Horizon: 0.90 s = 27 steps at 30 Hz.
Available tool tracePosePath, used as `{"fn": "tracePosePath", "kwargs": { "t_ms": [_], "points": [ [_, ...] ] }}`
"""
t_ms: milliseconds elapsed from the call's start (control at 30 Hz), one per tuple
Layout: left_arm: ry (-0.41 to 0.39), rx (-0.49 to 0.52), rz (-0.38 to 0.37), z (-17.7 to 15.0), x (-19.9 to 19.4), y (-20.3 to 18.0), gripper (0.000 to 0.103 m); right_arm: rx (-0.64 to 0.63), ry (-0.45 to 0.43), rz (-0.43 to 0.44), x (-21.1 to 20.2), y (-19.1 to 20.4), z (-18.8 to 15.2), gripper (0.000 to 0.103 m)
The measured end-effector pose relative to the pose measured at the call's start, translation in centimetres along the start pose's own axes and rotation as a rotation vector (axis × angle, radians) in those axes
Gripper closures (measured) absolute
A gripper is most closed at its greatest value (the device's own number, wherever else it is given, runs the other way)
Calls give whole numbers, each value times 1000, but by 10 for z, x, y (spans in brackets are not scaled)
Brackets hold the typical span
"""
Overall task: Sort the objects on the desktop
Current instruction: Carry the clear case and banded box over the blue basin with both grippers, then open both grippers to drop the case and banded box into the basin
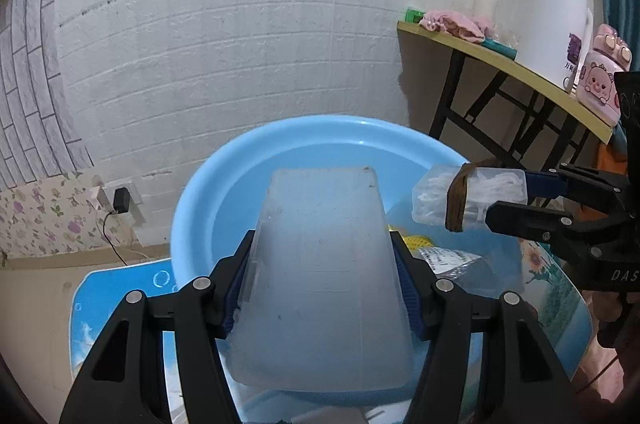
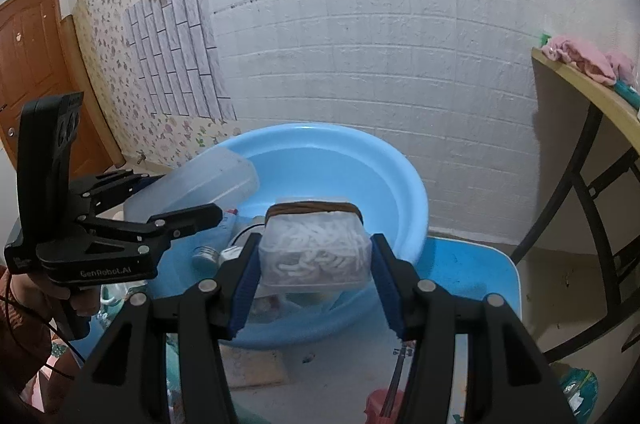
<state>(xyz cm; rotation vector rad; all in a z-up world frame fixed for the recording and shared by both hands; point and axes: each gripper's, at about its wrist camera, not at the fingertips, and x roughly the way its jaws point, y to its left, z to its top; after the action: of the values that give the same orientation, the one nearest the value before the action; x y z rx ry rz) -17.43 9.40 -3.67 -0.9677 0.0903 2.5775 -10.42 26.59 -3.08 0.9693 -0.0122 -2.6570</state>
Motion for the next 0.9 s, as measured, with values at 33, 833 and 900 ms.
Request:
{"fn": "tracePosePath", "kwargs": {
  "t_ms": [33,833,900],
  "points": [
    [4,3,1,0,3,0,42,8,2,-2,3,-2,0,51],
    [3,-14,23,-11,-15,3,31,1,77,-32,22,8,-3,37],
    [3,-21,28,-16,-22,4,31,4,76,-40,18,9,-3,36]
  ]
}}
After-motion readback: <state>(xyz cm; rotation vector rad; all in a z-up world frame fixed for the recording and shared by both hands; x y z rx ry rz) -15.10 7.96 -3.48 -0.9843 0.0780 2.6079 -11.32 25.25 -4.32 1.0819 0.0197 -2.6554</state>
